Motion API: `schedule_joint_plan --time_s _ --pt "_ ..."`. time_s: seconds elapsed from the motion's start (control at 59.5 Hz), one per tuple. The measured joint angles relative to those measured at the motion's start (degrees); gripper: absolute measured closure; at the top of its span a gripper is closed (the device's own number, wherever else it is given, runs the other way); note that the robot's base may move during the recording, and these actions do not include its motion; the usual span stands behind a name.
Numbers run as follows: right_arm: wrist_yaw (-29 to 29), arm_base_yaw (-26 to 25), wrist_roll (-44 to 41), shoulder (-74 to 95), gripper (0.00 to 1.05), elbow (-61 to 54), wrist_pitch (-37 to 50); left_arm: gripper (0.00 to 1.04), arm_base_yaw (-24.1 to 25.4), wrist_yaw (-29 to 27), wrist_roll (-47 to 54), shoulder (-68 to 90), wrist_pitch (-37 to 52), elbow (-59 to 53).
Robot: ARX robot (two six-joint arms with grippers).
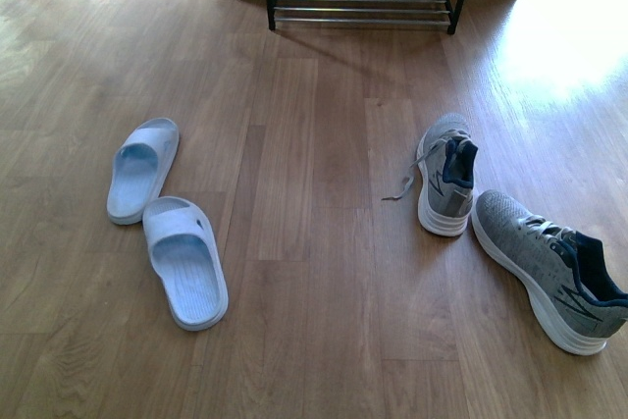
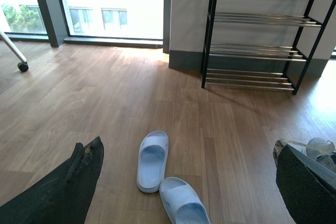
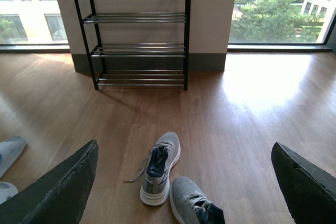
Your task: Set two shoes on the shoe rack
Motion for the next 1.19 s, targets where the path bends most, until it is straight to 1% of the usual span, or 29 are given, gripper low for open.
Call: schedule_joint_plan --time_s 1.193 --pt "0.1 0.0 0.0 0.0 0.09 0.0 0.0 0.09 0.0 0.0 0.0 0.0 0.0 0.0"
